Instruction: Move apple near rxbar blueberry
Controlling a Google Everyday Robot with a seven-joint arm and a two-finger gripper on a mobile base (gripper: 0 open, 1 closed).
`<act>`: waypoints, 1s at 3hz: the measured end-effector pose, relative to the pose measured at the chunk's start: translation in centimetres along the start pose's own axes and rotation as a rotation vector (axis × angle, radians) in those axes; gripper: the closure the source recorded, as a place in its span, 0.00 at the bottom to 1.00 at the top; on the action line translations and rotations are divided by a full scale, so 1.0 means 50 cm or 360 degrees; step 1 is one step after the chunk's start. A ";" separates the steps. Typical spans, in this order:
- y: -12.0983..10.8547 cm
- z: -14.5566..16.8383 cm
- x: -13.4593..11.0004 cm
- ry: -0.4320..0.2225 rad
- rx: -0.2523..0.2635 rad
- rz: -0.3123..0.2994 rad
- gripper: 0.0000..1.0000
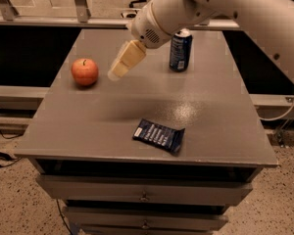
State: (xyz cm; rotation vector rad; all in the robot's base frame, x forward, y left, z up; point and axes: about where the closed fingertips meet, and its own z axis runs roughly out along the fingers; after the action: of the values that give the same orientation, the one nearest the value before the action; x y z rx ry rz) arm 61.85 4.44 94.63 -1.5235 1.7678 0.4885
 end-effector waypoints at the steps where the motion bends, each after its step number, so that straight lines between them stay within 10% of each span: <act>1: -0.036 0.081 -0.029 -0.0112 -0.0001 0.0051 0.00; 3: -0.053 0.209 -0.057 -0.0195 -0.0034 0.0078 0.00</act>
Offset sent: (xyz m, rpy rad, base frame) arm 0.0726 0.0968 -0.0507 0.1639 0.0311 -0.0197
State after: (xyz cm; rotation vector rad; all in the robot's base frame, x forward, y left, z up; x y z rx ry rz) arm 67.42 13.10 90.36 -1.4367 1.7129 0.6143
